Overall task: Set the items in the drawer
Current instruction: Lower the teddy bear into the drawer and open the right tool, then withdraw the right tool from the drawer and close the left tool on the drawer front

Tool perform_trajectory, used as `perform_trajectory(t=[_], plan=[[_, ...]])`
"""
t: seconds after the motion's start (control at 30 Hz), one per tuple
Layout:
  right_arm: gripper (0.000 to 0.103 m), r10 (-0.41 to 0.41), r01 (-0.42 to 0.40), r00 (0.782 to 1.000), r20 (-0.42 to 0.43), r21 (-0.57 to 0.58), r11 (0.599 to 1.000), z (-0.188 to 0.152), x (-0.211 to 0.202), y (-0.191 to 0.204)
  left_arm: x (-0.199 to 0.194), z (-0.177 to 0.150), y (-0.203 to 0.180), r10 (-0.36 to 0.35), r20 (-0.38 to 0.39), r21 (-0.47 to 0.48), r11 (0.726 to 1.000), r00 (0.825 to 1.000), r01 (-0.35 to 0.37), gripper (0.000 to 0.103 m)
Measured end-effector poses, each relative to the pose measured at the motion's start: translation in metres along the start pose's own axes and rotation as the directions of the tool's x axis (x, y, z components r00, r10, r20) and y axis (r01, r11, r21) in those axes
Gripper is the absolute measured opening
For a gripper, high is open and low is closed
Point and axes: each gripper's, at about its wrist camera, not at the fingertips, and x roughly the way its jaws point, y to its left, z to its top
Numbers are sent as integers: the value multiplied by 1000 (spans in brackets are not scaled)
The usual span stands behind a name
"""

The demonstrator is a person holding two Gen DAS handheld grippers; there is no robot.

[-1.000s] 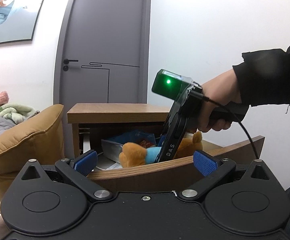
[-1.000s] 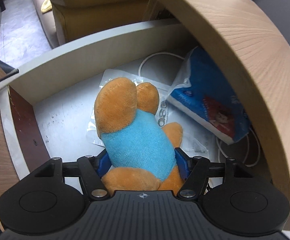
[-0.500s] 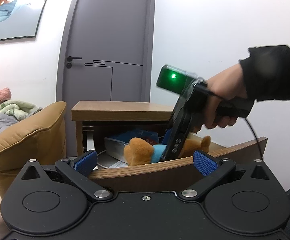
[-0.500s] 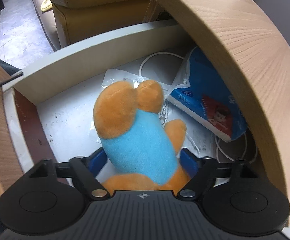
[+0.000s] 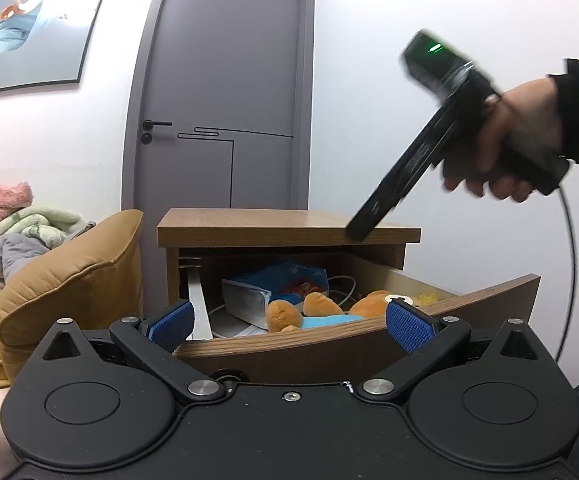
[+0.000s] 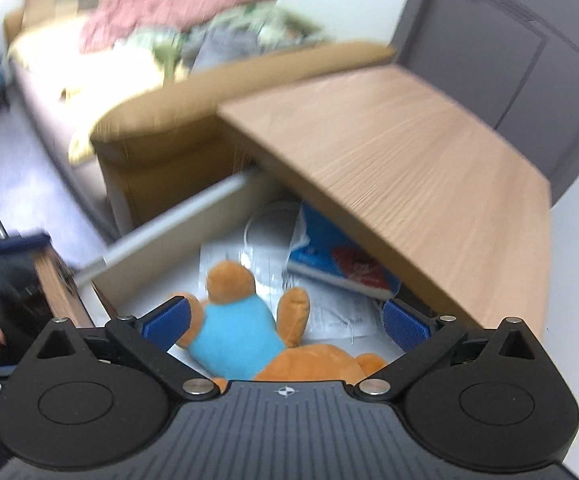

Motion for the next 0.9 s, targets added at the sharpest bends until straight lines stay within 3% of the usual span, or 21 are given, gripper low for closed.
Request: perform_trajectory(t=[0.13, 0.3, 0.47, 0.67, 0.73, 0.8, 0.9], plan=[[103, -52, 41, 988, 146, 78, 996, -27, -22, 3, -5, 0, 0, 6, 7, -5, 1000, 1000, -6, 101], [103, -134, 80, 938, 319, 178, 981, -65, -46, 8, -10, 2, 2, 13, 19, -12, 1000, 1000, -13, 102], [103, -224, 98, 856, 466, 279, 955, -103, -69, 13, -10, 1, 4, 26, 22, -12, 1000, 999, -26, 102], [103, -309, 110, 774, 553, 363, 925, -149, -66, 29, -9, -1, -1, 41, 26, 18, 999, 999, -41, 102], [103, -357, 143, 728, 586, 379, 914, -163, -62, 38, -8, -1, -2, 57, 32, 17, 998, 998, -58, 102], [103, -416, 196, 668, 617, 393, 898, -176, -56, 50, -6, -1, -1, 74, 35, 7, 997, 997, -74, 102], [103, -449, 176, 622, 641, 445, 878, -189, -42, 55, -5, 0, -1, 95, 43, -7, 996, 995, -95, 102]])
